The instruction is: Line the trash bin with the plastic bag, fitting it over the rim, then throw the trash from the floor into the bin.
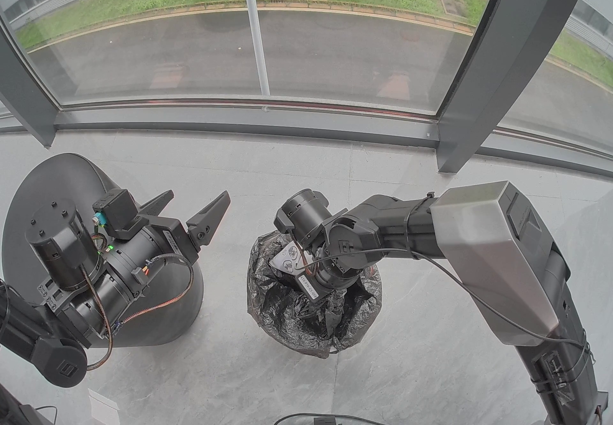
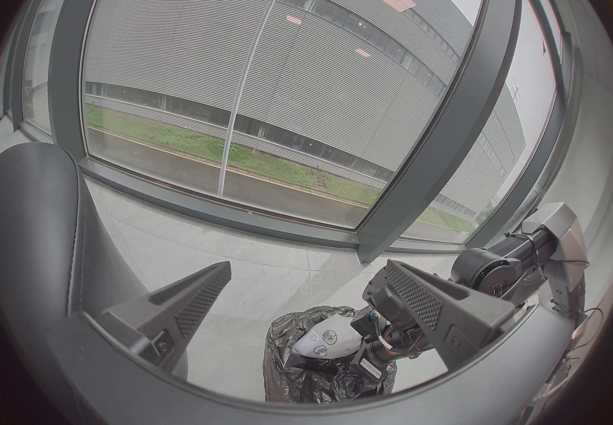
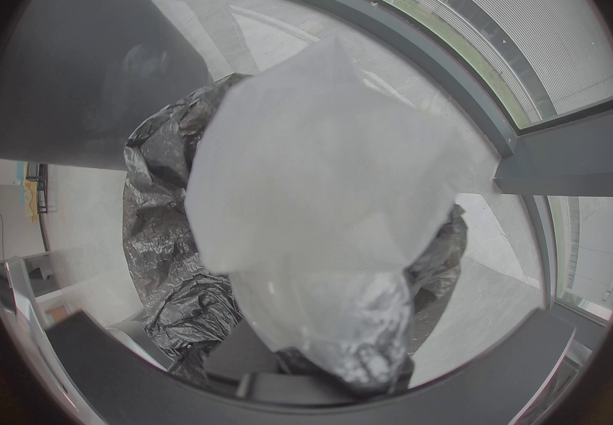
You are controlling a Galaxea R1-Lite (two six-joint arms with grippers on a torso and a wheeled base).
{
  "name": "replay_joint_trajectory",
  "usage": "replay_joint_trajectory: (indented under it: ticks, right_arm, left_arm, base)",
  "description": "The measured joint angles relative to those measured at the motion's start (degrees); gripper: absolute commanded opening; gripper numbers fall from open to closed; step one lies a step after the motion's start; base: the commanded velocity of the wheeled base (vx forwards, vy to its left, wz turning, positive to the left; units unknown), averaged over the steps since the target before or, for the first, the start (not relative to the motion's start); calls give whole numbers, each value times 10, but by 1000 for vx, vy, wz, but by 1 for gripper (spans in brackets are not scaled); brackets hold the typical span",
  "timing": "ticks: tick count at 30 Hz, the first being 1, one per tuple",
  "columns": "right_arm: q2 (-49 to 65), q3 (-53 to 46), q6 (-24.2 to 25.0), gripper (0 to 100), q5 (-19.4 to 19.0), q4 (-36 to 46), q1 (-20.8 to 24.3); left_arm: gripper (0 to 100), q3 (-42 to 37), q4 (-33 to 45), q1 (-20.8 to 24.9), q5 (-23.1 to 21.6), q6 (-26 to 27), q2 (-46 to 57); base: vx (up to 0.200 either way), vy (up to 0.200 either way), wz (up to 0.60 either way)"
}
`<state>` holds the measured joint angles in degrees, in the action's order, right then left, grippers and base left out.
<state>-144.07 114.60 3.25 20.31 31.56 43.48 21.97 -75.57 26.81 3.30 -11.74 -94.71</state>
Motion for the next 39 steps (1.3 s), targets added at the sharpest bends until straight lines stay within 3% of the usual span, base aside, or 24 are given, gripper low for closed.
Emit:
replay_joint_trajectory:
  ticks: [3, 4, 28, 39]
  right_arm:
    - [-5, 0, -9, 0, 0, 0, 0]
    - [-7, 0, -12, 100, 0, 1, -1]
    - [26, 0, -9, 100, 1, 2, 27]
    - [-60, 0, -9, 100, -5, 2, 33]
  left_arm:
    - [100, 0, 0, 0, 0, 0, 0]
    - [100, 0, 0, 0, 0, 0, 0]
    - [100, -4, -3, 0, 0, 0, -1]
    - [100, -4, -3, 0, 0, 0, -4]
  base:
    - [0, 0, 0]
    - [0, 0, 0]
    - [0, 0, 0]
    - [0, 0, 0]
